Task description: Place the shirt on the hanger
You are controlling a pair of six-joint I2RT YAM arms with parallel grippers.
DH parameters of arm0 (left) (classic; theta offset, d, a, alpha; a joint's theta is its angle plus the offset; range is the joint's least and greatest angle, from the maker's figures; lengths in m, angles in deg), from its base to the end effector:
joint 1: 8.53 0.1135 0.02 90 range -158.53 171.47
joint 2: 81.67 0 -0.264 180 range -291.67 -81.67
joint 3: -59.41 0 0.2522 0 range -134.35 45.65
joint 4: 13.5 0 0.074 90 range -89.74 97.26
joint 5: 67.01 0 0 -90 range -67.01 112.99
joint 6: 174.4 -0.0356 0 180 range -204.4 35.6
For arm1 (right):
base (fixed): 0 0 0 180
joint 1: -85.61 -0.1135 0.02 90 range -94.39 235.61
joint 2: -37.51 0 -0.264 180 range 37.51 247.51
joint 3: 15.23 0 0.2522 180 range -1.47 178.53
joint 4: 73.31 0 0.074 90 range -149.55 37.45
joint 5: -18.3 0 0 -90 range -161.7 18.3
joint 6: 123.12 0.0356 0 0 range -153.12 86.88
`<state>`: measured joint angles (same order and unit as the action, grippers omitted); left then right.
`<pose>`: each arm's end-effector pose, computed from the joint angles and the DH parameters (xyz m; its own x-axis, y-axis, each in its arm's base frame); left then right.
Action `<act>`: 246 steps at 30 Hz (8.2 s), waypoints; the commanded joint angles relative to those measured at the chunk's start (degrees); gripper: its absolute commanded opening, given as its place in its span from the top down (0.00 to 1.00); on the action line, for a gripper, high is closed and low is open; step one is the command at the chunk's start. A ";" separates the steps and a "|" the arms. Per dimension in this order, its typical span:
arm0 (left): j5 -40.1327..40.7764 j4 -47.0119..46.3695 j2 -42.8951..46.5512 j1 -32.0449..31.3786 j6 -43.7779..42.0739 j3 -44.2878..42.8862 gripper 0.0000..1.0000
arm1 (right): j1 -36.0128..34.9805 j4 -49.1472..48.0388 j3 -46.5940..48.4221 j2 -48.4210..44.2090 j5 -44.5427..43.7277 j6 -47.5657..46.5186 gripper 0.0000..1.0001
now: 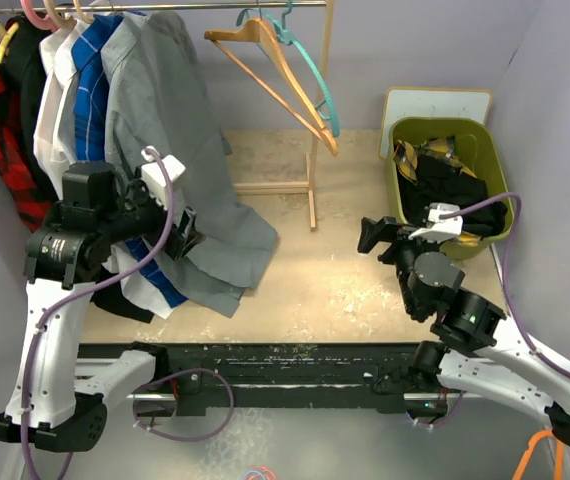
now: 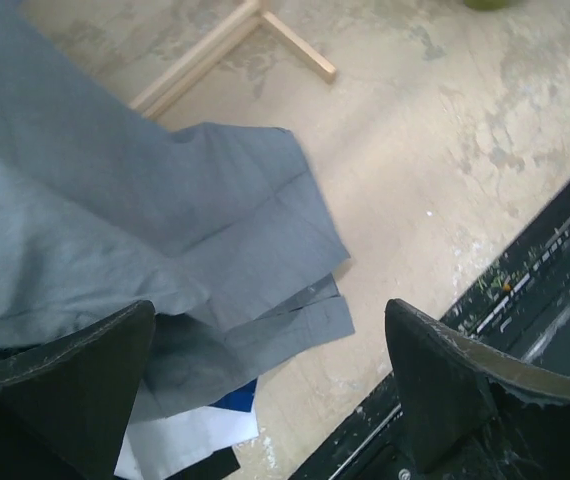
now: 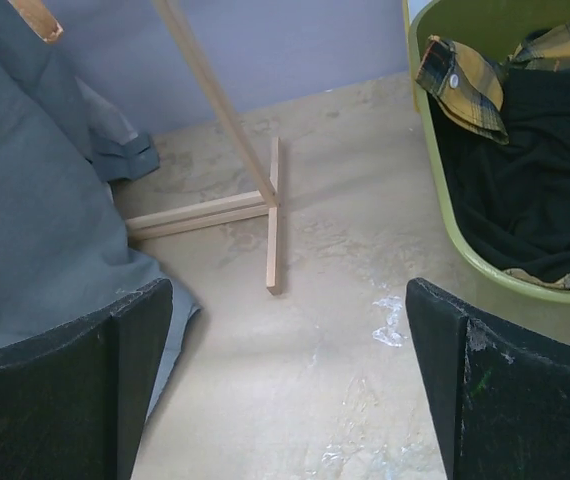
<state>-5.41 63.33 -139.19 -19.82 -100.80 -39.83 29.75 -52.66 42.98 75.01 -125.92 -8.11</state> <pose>0.1464 -0.0465 0.4435 -0.3847 0.3301 -0.8620 0.6905 0.7227 -0.0315 0.1032 0.1007 0.3635 -0.0116 0.4234 -0.9059 -0.0262 0.9055 0.4235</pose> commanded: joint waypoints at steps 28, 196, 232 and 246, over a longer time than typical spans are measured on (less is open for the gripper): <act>6.78 -0.40 -19.78 -13.39 -5.76 -7.48 0.00 | 52.60 22.47 27.15 29.40 30.26 11.42 0.00; 0.44 1.31 -15.25 -9.76 -18.41 11.33 0.00 | 27.97 28.93 9.71 16.59 26.58 12.20 0.42; -14.91 -35.82 -29.15 -19.44 -59.71 25.46 0.05 | -31.55 29.27 1.35 26.99 21.30 53.43 0.00; -4.06 -48.41 -33.78 -26.74 -59.20 28.38 0.95 | -33.57 34.67 4.28 32.02 18.89 58.35 0.03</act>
<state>-10.90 19.40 -173.03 -46.20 -159.16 -11.56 -3.38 -21.12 45.45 108.41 -103.53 46.25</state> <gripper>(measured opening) 0.267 0.977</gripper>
